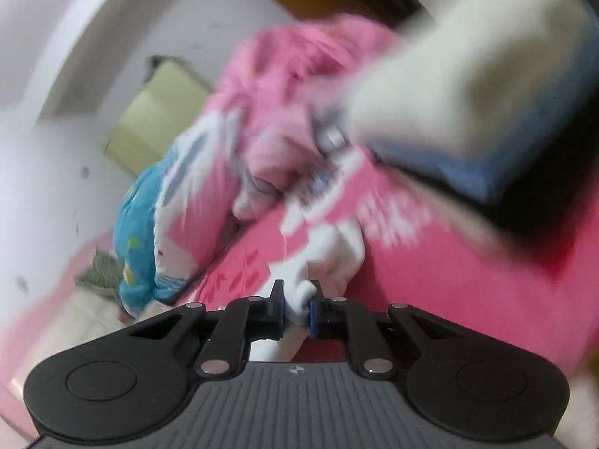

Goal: Fold clothes

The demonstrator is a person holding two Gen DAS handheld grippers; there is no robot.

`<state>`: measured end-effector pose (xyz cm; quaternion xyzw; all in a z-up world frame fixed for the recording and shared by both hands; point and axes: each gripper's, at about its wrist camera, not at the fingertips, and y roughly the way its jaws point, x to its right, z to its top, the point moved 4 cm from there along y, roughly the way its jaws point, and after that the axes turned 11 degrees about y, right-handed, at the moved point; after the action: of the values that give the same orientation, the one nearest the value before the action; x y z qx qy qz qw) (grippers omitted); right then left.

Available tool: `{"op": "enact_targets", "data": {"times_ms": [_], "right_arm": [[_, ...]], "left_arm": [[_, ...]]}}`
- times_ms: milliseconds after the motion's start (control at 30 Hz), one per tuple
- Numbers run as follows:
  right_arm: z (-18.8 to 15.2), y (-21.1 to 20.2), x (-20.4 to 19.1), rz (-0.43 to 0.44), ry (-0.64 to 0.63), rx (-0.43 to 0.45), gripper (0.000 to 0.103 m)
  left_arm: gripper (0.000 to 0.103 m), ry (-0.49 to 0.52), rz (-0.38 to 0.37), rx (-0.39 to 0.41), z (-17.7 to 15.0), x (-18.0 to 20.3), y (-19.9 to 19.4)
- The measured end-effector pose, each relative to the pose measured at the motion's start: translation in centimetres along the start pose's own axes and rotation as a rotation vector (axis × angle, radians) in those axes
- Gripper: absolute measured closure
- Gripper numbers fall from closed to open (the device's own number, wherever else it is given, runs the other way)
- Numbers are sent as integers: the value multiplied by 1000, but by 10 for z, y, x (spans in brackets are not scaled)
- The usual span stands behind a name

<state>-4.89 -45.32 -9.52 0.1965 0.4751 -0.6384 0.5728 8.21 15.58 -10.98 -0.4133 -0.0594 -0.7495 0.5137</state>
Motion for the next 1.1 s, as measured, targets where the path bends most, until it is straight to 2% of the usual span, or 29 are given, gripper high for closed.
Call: {"op": "enact_targets", "data": {"times_ms": [33, 67, 133, 167, 233, 267, 367, 467, 667, 700, 800, 867, 933, 967, 1033, 1100], "right_arm": [[3, -4, -8, -5, -52, 19, 92], [2, -3, 0, -48, -60, 27, 92], [-2, 7, 41, -227, -59, 21, 92], [-4, 12, 62, -281, -23, -4, 97], [-3, 0, 73, -224, 73, 11, 96], [-2, -8, 66, -224, 46, 31, 96], [-3, -34, 27, -262, -183, 154, 95], [-17, -42, -15, -233, -389, 209, 95], [-65, 16, -89, -216, -868, 120, 94], [-73, 28, -99, -223, -932, 102, 94], [-95, 51, -118, -148, -1048, 26, 94], [-100, 67, -116, -120, -1049, -60, 94], [-95, 85, -90, -228, -1016, -127, 94], [-89, 94, -71, -328, -996, -144, 94], [-67, 91, -42, -448, -901, -116, 94], [-45, 79, -43, -472, -807, -98, 92]], "left_arm": [[95, 23, 35, -12, -5, -4, 0], [95, 46, 58, -17, -8, -5, 0], [94, 87, 78, -13, -9, -2, 1], [91, 108, 89, -10, -10, -1, 1], [89, 150, 109, -6, -10, 3, 2], [88, 171, 119, -4, -11, 4, 2], [78, 233, 150, 3, -12, 9, 3], [73, 296, 181, 10, -13, 15, 4], [70, 401, 253, 16, -18, 20, 12], [70, 414, 268, 16, -19, 20, 15], [70, 400, 326, 8, -23, 3, 17], [70, 365, 358, 0, -24, -13, 15], [69, 320, 343, 3, -24, -27, 12], [69, 308, 327, 9, -24, -30, 11], [68, 283, 294, 20, -24, -37, 8], [68, 259, 259, 27, -24, -42, 8]]}}
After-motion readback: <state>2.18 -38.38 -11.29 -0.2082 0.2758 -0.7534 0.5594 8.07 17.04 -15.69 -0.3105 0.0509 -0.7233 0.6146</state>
